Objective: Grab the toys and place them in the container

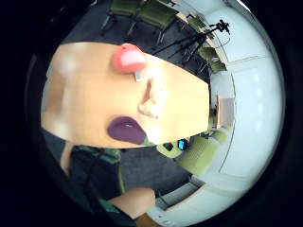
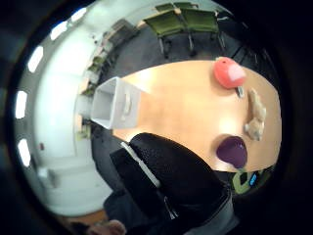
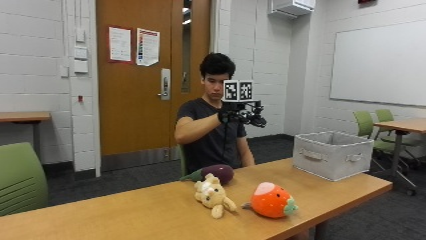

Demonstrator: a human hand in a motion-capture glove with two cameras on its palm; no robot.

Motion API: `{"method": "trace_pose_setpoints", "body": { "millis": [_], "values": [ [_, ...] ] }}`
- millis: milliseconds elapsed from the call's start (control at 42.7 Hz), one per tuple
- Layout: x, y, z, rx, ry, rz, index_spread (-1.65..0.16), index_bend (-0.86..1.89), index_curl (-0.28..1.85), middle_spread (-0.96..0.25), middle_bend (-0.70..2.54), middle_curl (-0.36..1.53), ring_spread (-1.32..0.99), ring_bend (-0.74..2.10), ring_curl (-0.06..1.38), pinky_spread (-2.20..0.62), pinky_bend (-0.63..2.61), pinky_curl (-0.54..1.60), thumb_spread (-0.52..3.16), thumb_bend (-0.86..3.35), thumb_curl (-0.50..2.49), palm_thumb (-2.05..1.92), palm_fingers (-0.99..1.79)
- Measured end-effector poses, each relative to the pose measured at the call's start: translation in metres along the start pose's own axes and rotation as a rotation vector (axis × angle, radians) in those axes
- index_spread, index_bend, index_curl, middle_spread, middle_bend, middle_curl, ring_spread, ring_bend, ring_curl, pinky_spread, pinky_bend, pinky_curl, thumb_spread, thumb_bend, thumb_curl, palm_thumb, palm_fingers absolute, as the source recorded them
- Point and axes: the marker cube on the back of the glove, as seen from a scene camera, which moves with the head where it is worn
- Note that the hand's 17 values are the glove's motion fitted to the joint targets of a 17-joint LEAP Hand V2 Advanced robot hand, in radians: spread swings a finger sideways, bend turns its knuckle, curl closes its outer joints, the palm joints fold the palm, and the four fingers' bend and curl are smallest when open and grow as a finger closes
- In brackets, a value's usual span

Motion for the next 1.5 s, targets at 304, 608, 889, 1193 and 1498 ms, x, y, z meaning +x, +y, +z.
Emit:
{"method": "trace_pose_setpoints", "body": {
  "millis": [304, 608, 889, 1193, 1498],
  "values": [
    [0.054, 0.038, 0.086, -0.043, -0.028, 0.02, -0.26, 0.18, 0.35, -0.13, 0.26, 0.33, -0.33, 0.23, 0.22, -0.11, 0.43, 0.31, 1.03, -0.11, 0.05, -0.16, 0.13],
    [0.07, 0.059, 0.159, -0.12, -0.037, 0.028, -0.26, 0.18, 0.37, -0.13, 0.25, 0.35, -0.34, 0.21, 0.24, -0.12, 0.42, 0.33, 1.01, -0.11, 0.07, -0.16, 0.11],
    [0.082, 0.066, 0.207, -0.177, -0.058, 0.049, -0.26, 0.17, 0.39, -0.13, 0.23, 0.36, -0.35, 0.21, 0.26, -0.12, 0.42, 0.34, 0.98, -0.09, 0.09, -0.12, 0.09],
    [0.076, 0.082, 0.22, -0.247, -0.012, 0.042, -0.29, 0.59, 0.52, -0.12, 0.13, 0.32, -0.34, 0.14, 0.22, -0.16, 0.46, 0.35, 0.95, -0.03, 0.17, -0.02, 0.21],
    [0.078, 0.097, 0.211, -0.158, -0.096, 0.042, -0.3, 0.7, 0.64, -0.12, 0.22, 0.34, -0.32, 0.3, 0.24, -0.17, 0.47, 0.35, 1.01, 0.06, 0.25, 0.2, 0.35]
  ]
}}
